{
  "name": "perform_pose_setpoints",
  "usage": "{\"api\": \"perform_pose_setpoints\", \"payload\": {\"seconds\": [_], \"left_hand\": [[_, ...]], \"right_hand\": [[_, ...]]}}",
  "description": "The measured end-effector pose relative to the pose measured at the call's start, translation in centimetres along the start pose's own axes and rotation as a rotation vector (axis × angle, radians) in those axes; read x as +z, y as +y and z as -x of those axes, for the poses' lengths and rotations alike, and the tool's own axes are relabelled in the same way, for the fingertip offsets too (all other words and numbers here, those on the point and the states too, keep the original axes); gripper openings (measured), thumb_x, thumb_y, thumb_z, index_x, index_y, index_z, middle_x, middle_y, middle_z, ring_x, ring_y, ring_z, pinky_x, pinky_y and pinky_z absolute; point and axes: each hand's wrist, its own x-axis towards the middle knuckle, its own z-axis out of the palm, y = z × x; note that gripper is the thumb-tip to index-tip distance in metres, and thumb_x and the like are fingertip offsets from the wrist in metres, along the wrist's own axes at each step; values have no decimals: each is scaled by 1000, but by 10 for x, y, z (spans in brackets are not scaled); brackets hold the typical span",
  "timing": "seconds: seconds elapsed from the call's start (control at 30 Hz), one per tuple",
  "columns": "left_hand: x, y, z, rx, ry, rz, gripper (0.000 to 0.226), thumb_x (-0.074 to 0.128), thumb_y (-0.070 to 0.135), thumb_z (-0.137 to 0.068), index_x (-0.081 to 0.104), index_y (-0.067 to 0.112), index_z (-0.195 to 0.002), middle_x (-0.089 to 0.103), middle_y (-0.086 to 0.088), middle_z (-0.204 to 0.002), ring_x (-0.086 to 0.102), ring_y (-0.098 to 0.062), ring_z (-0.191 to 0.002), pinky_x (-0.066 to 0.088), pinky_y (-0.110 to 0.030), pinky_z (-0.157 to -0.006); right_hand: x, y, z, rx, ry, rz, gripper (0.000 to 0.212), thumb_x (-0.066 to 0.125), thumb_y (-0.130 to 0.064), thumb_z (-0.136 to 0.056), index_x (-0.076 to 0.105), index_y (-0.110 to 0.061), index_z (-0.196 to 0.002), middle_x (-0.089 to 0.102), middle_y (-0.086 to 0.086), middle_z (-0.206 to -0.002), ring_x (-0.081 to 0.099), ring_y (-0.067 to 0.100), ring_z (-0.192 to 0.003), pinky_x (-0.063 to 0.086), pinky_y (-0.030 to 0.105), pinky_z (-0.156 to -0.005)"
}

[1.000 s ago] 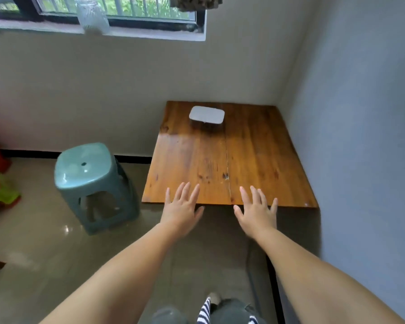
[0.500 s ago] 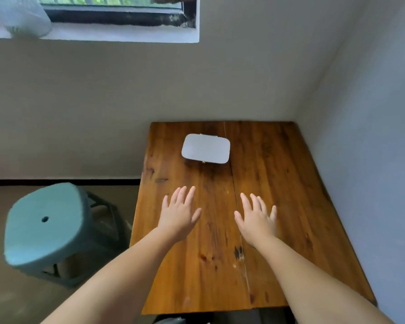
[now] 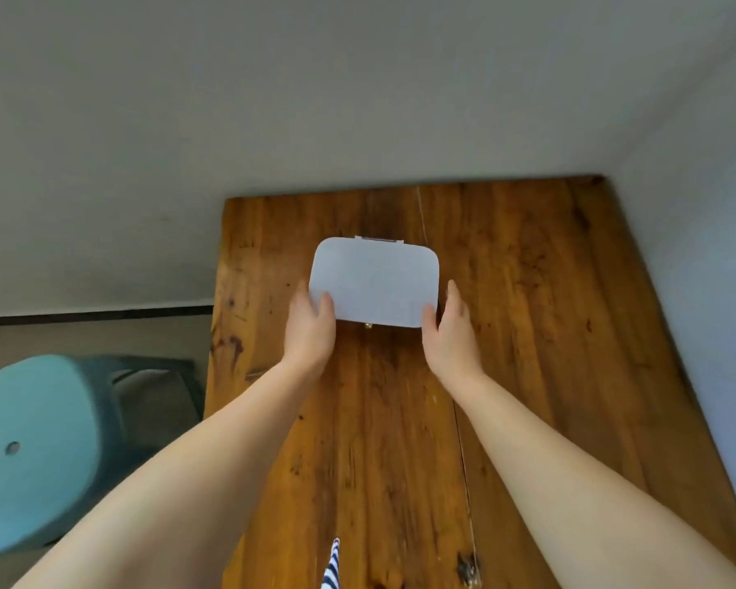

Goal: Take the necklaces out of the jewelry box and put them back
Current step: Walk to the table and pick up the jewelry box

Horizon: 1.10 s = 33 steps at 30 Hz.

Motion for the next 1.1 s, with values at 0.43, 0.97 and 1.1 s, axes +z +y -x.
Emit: {"api": "perform_pose_setpoints", "payload": {"seconds": [0.43, 0.97, 1.1], "left_hand": [[35, -37, 70, 44, -38, 208, 47, 33, 27, -98, 22, 31, -144, 35, 16, -140, 29, 5, -123, 24, -20, -100], [10, -103, 116, 253, -122, -177, 86, 68, 33, -81, 11, 37, -145, 26, 13, -153, 26, -8, -138, 27, -43, -113], [7, -99, 106, 320, -140, -180, 79, 67, 40, -80, 18, 40, -142, 34, 18, -148, 34, -7, -135, 22, -52, -114]], "right_hand": [[2, 51, 39, -24, 48, -168, 58, 45, -29, -98, 16, -25, -148, 33, -1, -151, 39, 20, -134, 36, 19, -91], [-28, 68, 74, -712, -211, 876, 97, 56, -62, -80, 1, -27, -151, -5, 12, -160, -11, 31, -146, -7, 54, -114], [-26, 54, 65, -828, -315, 943, 83, 55, -56, -84, 14, -27, -150, 7, 16, -159, 0, 33, -147, -3, 60, -112]]}}
